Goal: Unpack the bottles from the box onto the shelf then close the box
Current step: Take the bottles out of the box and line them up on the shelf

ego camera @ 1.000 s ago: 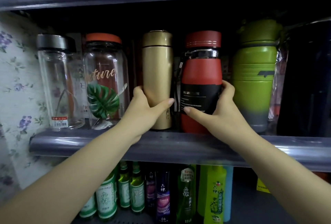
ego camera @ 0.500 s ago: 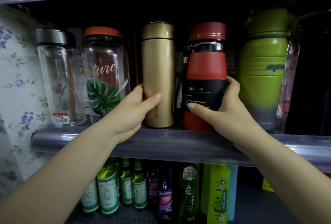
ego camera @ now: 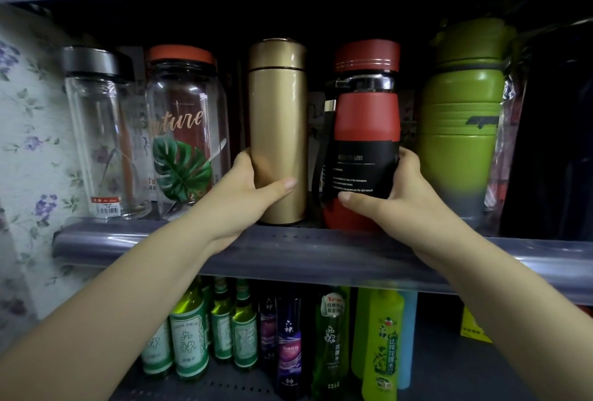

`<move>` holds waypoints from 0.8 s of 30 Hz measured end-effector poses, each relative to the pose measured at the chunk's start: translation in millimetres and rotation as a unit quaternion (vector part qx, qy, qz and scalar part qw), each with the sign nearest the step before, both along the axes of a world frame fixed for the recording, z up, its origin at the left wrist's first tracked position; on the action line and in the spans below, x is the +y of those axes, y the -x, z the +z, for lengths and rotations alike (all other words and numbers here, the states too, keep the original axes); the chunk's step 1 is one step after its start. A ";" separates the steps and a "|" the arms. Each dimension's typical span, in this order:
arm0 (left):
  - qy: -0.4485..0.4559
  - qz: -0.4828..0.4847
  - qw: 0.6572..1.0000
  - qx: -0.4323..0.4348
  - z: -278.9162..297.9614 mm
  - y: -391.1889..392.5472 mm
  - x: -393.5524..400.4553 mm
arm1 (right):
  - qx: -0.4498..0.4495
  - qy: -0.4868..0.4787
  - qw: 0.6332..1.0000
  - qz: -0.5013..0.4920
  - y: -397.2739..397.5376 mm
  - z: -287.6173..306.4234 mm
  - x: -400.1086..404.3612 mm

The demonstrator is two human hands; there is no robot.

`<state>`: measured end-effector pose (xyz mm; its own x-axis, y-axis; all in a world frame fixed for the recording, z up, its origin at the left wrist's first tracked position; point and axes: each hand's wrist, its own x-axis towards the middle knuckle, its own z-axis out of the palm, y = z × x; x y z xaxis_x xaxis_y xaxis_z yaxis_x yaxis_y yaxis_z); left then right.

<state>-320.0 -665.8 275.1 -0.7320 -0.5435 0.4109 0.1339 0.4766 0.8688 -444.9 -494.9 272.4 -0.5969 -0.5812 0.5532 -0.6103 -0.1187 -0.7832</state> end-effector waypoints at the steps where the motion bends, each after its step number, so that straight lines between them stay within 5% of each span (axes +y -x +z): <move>1: -0.002 0.002 1.000 0.002 -0.3 -0.8 -0.5 | -0.005 -0.003 1.000 0.005 0.7 0.1 1.2; 7: -0.001 0.013 1.000 0.013 0.8 -1.2 7.0 | 0.076 -0.028 0.992 -0.101 -7.7 -1.2 -1.8; 12: 0.004 0.011 1.000 0.007 2.7 -2.4 9.5 | 0.014 -0.007 0.999 -0.042 -4.7 1.5 3.4; 16: 0.008 0.018 1.000 0.010 2.2 -2.0 9.2 | 0.110 -0.035 0.986 -0.120 -9.0 -1.6 2.3; 24: 0.010 0.017 1.000 0.014 1.0 -1.3 8.3 | 0.049 -0.039 0.996 -0.069 -6.6 0.7 3.2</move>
